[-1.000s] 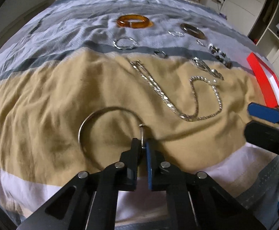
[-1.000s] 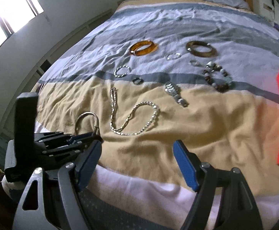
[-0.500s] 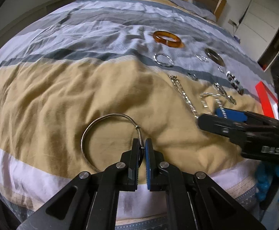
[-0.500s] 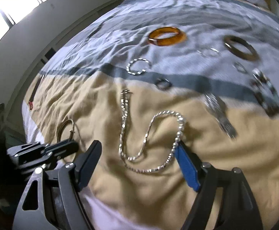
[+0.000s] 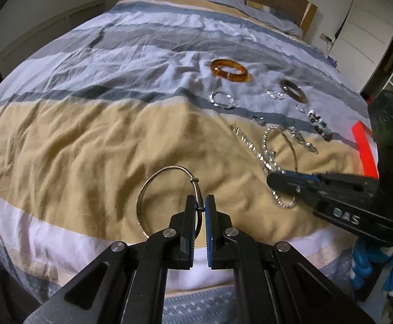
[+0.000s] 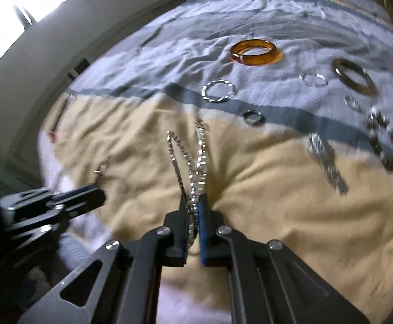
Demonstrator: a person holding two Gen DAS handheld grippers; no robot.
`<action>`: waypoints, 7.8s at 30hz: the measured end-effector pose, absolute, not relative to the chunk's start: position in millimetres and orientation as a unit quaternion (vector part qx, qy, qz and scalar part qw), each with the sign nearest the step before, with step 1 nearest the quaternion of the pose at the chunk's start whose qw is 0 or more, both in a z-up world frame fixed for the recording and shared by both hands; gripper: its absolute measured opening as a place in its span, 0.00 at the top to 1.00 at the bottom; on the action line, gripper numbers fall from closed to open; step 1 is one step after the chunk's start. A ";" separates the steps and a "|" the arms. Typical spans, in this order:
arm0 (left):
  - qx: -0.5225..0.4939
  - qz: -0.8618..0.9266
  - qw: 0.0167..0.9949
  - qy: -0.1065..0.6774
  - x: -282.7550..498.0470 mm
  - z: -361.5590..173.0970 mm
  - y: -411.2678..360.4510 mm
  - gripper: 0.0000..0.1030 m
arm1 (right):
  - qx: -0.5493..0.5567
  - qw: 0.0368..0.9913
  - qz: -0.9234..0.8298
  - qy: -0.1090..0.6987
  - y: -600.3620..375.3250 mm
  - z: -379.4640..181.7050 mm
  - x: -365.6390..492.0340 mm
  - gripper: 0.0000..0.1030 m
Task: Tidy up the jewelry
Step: 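Carry the bangle and chain into the red-rimmed white box with both tools, then open both tools to release the bangle and chain, then lift away, then grasp the small silver ring with the left tool while the right tool grasps the watch, then carry the ring and watch into the white box with both tools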
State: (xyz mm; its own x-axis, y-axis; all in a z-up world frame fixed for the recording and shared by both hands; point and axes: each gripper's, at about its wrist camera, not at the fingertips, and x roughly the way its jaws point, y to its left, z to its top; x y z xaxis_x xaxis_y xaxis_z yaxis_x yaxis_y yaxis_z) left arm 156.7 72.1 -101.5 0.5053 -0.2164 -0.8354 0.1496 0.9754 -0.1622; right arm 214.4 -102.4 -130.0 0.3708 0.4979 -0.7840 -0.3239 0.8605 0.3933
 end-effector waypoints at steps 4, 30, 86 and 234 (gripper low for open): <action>-0.035 -0.113 0.869 0.480 145.7 -85.7 62.7 0.93 | 0.170 0.806 0.276 0.496 -120.4 -116.7 192.8 0.95; 0.020 -0.364 0.831 0.420 171.4 16.5 -252.5 0.93 | 0.237 0.913 0.056 0.327 -443.0 19.8 107.6 0.95; 0.030 -0.345 0.822 0.452 160.2 -39.6 -290.4 0.48 | 0.171 0.894 -0.038 0.413 -471.1 -44.0 58.4 0.65; 0.003 -0.351 0.833 0.428 221.3 -49.9 -254.3 0.81 | 0.107 0.915 0.003 0.389 -420.5 -64.0 153.4 0.80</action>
